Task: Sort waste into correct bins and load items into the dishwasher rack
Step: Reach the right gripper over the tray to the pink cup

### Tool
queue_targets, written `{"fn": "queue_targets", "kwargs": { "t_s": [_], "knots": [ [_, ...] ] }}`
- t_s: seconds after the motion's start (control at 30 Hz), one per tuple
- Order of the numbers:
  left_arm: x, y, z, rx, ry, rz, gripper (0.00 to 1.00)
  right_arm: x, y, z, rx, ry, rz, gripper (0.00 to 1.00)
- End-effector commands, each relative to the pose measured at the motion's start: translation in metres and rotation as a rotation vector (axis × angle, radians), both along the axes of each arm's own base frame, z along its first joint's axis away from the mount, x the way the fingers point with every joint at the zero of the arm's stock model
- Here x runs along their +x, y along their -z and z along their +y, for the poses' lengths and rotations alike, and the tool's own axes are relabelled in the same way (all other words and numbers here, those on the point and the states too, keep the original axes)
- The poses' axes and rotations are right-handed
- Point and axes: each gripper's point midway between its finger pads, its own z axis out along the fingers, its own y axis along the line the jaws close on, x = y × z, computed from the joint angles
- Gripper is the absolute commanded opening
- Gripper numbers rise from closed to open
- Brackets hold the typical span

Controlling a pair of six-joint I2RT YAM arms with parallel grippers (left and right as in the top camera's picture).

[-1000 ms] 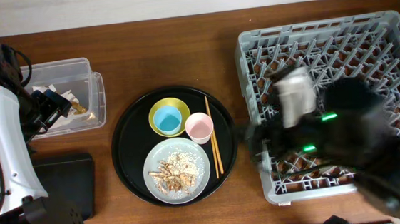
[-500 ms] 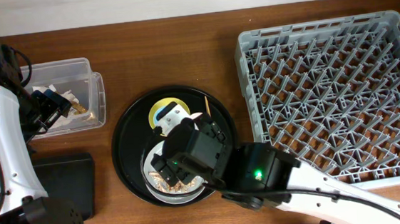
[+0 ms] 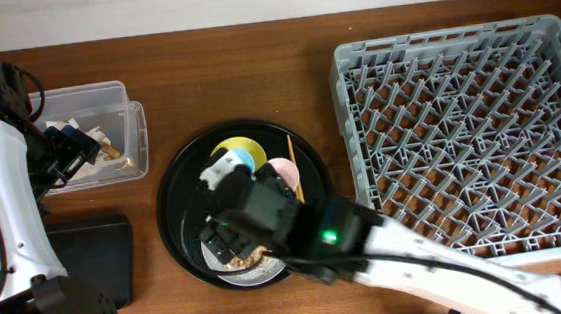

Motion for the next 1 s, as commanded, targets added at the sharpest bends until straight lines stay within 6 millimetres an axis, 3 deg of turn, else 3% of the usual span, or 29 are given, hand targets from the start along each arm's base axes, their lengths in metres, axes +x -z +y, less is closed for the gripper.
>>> {"fn": "queue_targets", "kwargs": {
  "t_s": [0.0, 0.07, 0.13, 0.27, 0.5, 0.7, 0.87, 0.97],
  "knots": [
    [0.000, -0.006, 0.001, 0.007, -0.013, -0.019, 0.99, 0.007, 0.062, 0.012, -0.132, 0.010, 0.060, 0.96],
    [0.000, -0.006, 0.001, 0.007, -0.013, -0.019, 0.99, 0.020, 0.096, 0.006, -0.248, 0.060, 0.043, 0.94],
    [0.000, -0.006, 0.001, 0.007, -0.013, -0.019, 0.99, 0.033, 0.112, -0.008, -0.347, 0.116, -0.004, 0.94],
    [0.000, -0.006, 0.001, 0.007, -0.013, -0.019, 0.99, 0.045, 0.110, -0.021, -0.406, 0.174, -0.068, 0.94],
    [0.000, -0.006, 0.001, 0.007, -0.013, -0.019, 0.99, 0.072, 0.117, -0.059, -0.443, 0.264, -0.009, 0.93],
    [0.000, -0.006, 0.001, 0.007, -0.013, -0.019, 0.99, 0.070, 0.134, -0.062, -0.335, 0.197, 0.217, 0.72],
    [0.000, -0.006, 0.001, 0.006, -0.013, -0.019, 0.99, 0.060, 0.143, -0.063, -0.399, 0.040, 0.219, 0.67],
    [0.000, -0.006, 0.001, 0.007, -0.013, -0.019, 0.99, 0.058, 0.150, -0.066, -0.412, 0.029, 0.221, 0.58]
  ]
}}
